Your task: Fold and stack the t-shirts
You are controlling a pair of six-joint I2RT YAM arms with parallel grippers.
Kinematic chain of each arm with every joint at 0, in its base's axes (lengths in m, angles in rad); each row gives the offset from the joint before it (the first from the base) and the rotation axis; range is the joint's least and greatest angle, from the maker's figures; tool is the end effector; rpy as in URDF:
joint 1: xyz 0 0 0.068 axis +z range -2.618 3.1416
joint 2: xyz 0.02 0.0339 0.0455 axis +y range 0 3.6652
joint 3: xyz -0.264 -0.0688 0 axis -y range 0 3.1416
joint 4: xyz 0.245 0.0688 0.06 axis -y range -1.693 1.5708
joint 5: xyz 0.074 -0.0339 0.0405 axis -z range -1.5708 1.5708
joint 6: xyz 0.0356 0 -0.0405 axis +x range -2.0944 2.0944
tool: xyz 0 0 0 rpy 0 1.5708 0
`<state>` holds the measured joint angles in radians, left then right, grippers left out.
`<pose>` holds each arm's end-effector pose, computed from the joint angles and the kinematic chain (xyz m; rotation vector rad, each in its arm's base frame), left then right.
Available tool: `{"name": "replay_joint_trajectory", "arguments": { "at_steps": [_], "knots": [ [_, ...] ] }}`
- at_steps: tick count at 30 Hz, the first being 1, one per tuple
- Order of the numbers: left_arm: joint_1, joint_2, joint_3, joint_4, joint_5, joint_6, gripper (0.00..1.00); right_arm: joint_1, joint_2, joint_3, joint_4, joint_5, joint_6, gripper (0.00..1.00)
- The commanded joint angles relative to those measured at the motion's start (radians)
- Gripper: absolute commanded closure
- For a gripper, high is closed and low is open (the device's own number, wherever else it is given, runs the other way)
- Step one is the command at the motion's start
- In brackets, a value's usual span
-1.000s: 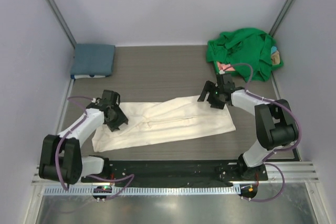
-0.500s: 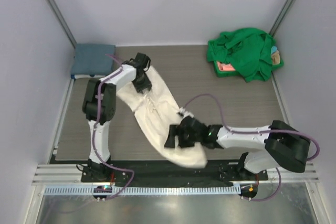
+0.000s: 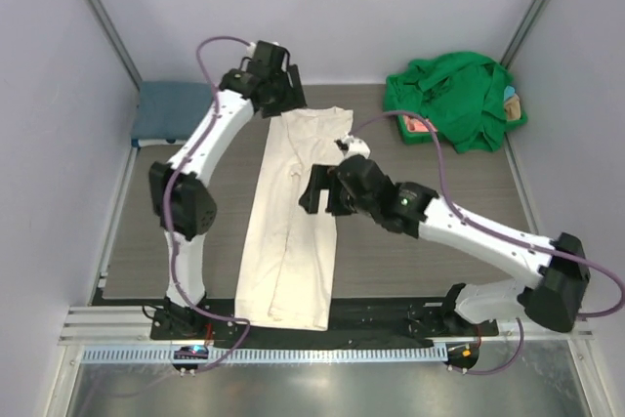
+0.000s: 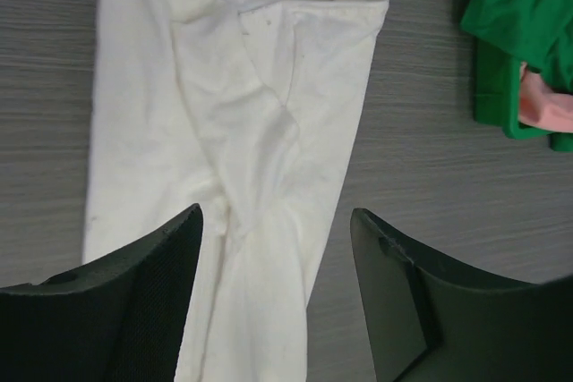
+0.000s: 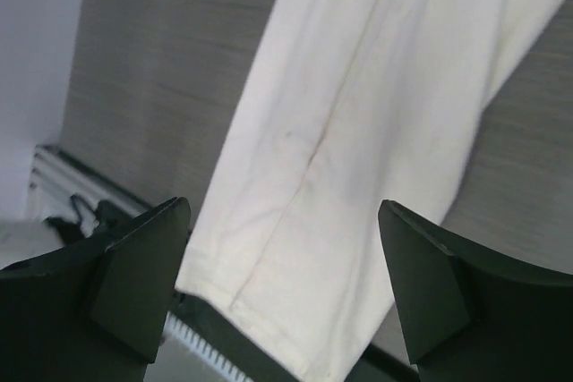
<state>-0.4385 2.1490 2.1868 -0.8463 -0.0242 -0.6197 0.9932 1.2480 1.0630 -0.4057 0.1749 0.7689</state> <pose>0.4372 -0.2041 0.3245 -0.2317 2.4204 -0.4664 0.1574 0.2301 0.3170 -0.1484 2.2658 0.8068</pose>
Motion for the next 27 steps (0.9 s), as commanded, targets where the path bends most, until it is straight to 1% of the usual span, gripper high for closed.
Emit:
{"name": "replay_joint_trajectory", "arguments": {
  "at_steps": [1, 2, 3, 4, 5, 6, 7, 8, 10, 11, 12, 13, 14, 15, 17, 18, 21, 24, 27],
  "knots": [
    [0.032, -0.242, -0.096, -0.054, -0.103, 0.061, 0.32, -0.115, 0.148, 0.058, -0.071, 0.026, -0.126, 0.08],
    [0.032, -0.292, -0.178, -0.063, -0.126, 0.069, 0.32, -0.14, 0.187, 0.083, -0.052, 0.015, -0.141, 0.08],
    [0.034, -0.384, -0.232, -0.068, -0.158, 0.069, 0.32, -0.183, 0.264, 0.131, -0.039, 0.005, -0.152, 0.08],
    [0.034, -0.44, -0.289, -0.057, -0.164, 0.069, 0.32, -0.206, 0.312, 0.162, -0.03, -0.011, -0.17, 0.08],
    [0.034, -0.487, -0.406, -0.05, -0.158, 0.075, 0.32, -0.223, 0.356, 0.234, -0.027, -0.026, -0.18, 0.08],
    [0.034, -0.535, -0.464, -0.04, -0.157, 0.081, 0.32, -0.235, 0.398, 0.273, -0.027, -0.029, -0.187, 0.08],
    [0.034, -0.64, -0.522, -0.031, -0.169, 0.078, 0.32, -0.263, 0.495, 0.314, -0.025, -0.038, -0.207, 0.09],
    [0.034, -0.688, -0.632, -0.031, -0.178, 0.074, 0.32, -0.272, 0.539, 0.354, -0.027, -0.046, -0.218, 0.1],
    [0.035, -0.797, -0.749, -0.016, -0.184, 0.06, 0.32, -0.28, 0.634, 0.48, -0.031, -0.013, -0.249, 0.11],
    [0.035, -0.904, -0.859, -0.01, -0.183, 0.055, 0.32, -0.278, 0.724, 0.527, -0.063, 0.01, -0.272, 0.11],
    [0.034, -0.954, -0.912, -0.007, -0.184, 0.055, 0.32, -0.28, 0.766, 0.608, -0.073, 0.04, -0.282, 0.11],
    [0.035, -1.0, -0.961, -0.002, -0.19, 0.054, 0.32, -0.283, 0.806, 0.65, -0.087, 0.049, -0.289, 0.11],
    [0.034, -1.094, -1.036, -0.007, -0.212, 0.049, 0.32, -0.284, 0.891, 0.693, -0.123, 0.061, -0.295, 0.12],
    [0.034, -1.133, -1.067, -0.01, -0.215, 0.046, 0.32, -0.284, 0.928, 0.771, -0.136, 0.075, -0.305, 0.12],
    [0.034, -1.234, -1.134, -0.011, -0.207, 0.046, 0.31, -0.286, 1.034, 0.848, -0.195, 0.109, -0.31, 0.12],
    [0.034, -1.262, -1.148, -0.014, -0.206, 0.049, 0.31, -0.288, 1.069, 0.915, -0.214, 0.126, -0.307, 0.12],
    [0.034, -1.336, -1.202, -0.002, -0.218, 0.069, 0.3, -0.298, 1.172, 1.018, -0.272, 0.153, -0.3, 0.12],
    [0.034, -1.371, -1.257, 0.035, -0.229, 0.083, 0.29, -0.324, 1.235, 1.098, -0.323, 0.178, -0.31, 0.12],
    [0.034, -1.385, -1.302, 0.07, -0.211, 0.083, 0.29, -0.373, 1.303, 1.164, -0.357, 0.21, -0.341, 0.11]
  ]
}}
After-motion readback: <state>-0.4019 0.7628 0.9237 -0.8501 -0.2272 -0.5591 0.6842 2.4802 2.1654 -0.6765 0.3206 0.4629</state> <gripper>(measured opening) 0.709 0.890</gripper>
